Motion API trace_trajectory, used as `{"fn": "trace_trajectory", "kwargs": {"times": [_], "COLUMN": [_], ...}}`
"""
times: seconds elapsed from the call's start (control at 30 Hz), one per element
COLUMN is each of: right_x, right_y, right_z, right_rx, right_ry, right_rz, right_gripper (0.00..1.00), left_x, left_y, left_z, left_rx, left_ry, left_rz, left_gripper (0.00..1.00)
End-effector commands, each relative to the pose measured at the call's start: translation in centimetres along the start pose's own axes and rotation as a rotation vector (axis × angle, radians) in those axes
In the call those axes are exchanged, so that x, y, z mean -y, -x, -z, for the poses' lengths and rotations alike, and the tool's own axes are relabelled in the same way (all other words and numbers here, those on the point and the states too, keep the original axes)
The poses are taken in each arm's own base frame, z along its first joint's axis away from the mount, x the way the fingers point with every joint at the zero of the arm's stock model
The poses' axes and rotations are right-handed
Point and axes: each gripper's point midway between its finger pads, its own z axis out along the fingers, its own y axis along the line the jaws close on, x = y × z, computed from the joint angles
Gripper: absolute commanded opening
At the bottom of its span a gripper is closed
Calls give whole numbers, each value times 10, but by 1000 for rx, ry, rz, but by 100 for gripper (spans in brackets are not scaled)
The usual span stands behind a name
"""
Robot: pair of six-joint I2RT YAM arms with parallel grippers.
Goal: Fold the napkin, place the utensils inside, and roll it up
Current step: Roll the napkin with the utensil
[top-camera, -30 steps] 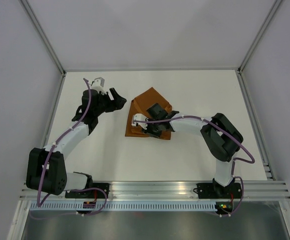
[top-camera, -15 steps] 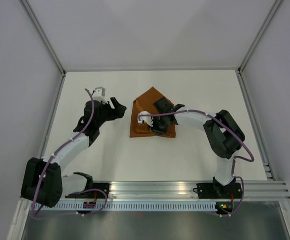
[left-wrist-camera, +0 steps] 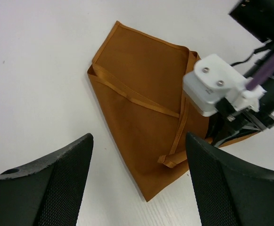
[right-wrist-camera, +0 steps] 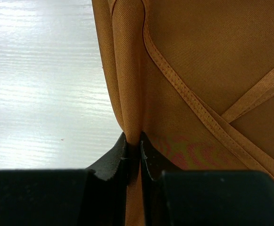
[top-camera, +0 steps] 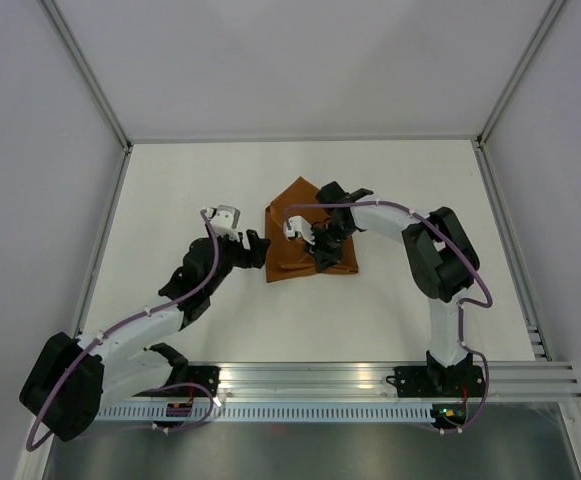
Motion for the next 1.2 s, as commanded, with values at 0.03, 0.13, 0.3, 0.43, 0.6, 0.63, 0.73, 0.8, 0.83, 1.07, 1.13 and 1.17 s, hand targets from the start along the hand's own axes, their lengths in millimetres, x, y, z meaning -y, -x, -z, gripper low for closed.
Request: {"fn": "trace_trajectory", "kwargs": {"times": [0.03, 0.13, 0.3, 0.43, 0.6, 0.63, 0.73, 0.8, 0.83, 1.07, 1.13, 1.17], "right_x": [-45, -45, -42, -40, -38, -38, -36, -34, -35, -32, -30, -30], "right_y": [-86, -88, -93, -94, -99, -99, -101, -102, -102, -103, -103, -103], "right_z": [-20, -21, -22, -21, -23, -23, -24, -25, -25, -26, -26, -25], "right_rx": [-258, -257, -263, -262, -270, -269, -272, -273, -276, -273, -273, -273], "right_ry": [213, 227, 234, 250, 251, 252, 253, 247, 248, 241, 237, 235], "right_rz": [-151, -162, -172, -186, -203, -204, -210, -211, -212, -223, -225, -226], "right_gripper": [13, 13, 13, 12, 11, 11, 11, 11, 11, 11, 11, 11], "left_x": [20, 42, 72, 106, 128, 132, 136, 146, 148, 155, 155, 156], "left_y": [22, 20, -11, -31, -41, -43, -56, -64, -73, -106, -114, -120], "left_z": [4, 6, -7, -10, -15, -14, -21, -21, -23, -23, -23, -22], "left_rx": [111, 139, 67, 71, 45, 53, 4, -16, -38, -128, -148, -162], "left_ry": [-44, -139, -258, -374, -493, -510, -536, -580, -592, -645, -658, -667], "left_rz": [-205, -285, -519, -688, -757, -776, -830, -851, -863, -906, -913, -920], "left_gripper": [83, 81, 80, 84, 87, 87, 88, 89, 88, 88, 88, 88]}}
